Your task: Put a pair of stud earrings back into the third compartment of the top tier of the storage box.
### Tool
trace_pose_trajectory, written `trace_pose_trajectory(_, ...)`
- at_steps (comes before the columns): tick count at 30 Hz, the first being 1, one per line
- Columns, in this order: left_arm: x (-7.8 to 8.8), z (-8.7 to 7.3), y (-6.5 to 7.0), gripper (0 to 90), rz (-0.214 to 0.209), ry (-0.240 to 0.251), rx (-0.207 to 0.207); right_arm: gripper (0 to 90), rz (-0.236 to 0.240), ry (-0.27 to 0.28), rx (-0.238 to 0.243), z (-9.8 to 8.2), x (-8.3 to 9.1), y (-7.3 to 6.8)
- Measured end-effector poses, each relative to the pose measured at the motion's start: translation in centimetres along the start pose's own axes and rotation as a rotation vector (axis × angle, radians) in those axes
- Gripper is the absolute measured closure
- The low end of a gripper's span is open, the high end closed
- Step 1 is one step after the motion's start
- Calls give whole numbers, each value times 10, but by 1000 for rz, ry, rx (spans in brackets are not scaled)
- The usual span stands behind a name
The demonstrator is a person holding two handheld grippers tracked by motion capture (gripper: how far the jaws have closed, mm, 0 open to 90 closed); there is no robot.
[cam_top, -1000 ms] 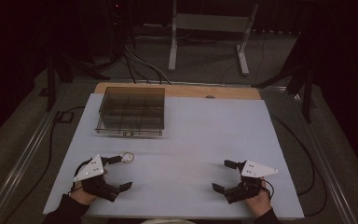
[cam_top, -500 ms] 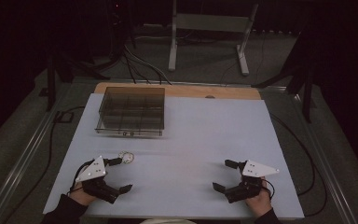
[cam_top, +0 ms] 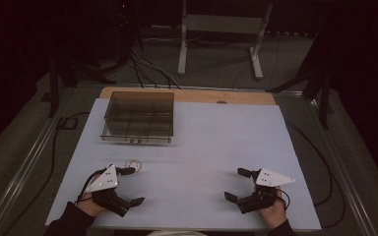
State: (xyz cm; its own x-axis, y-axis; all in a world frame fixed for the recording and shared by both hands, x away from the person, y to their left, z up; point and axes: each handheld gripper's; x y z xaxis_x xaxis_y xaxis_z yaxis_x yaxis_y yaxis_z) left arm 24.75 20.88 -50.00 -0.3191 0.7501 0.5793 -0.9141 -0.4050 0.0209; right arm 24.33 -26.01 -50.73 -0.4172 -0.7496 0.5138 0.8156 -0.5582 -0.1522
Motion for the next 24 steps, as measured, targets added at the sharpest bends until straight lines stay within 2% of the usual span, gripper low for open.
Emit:
trace_pose_trajectory(11,2,12,0,5,-6,33,-1,0,-1,2,-5,0,0,0)
trace_pose_trajectory(21,4,22,-4,5,28,75,26,0,-3,3,-13,0,1,2)
trace_pose_trajectory(24,4,24,-7,5,51,76,25,0,0,5,-15,0,1,2)
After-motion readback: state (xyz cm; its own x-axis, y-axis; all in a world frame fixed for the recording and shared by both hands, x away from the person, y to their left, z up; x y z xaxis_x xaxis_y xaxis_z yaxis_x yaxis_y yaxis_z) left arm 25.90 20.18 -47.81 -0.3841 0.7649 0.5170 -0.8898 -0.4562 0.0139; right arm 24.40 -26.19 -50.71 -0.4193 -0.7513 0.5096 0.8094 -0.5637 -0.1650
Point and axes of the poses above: each handheld gripper's, and its own axes: x roughly backward along the jaws, z roughly out of its top, y roughly to its right, and after that the axes turned 10 degrees about -y, right-handed
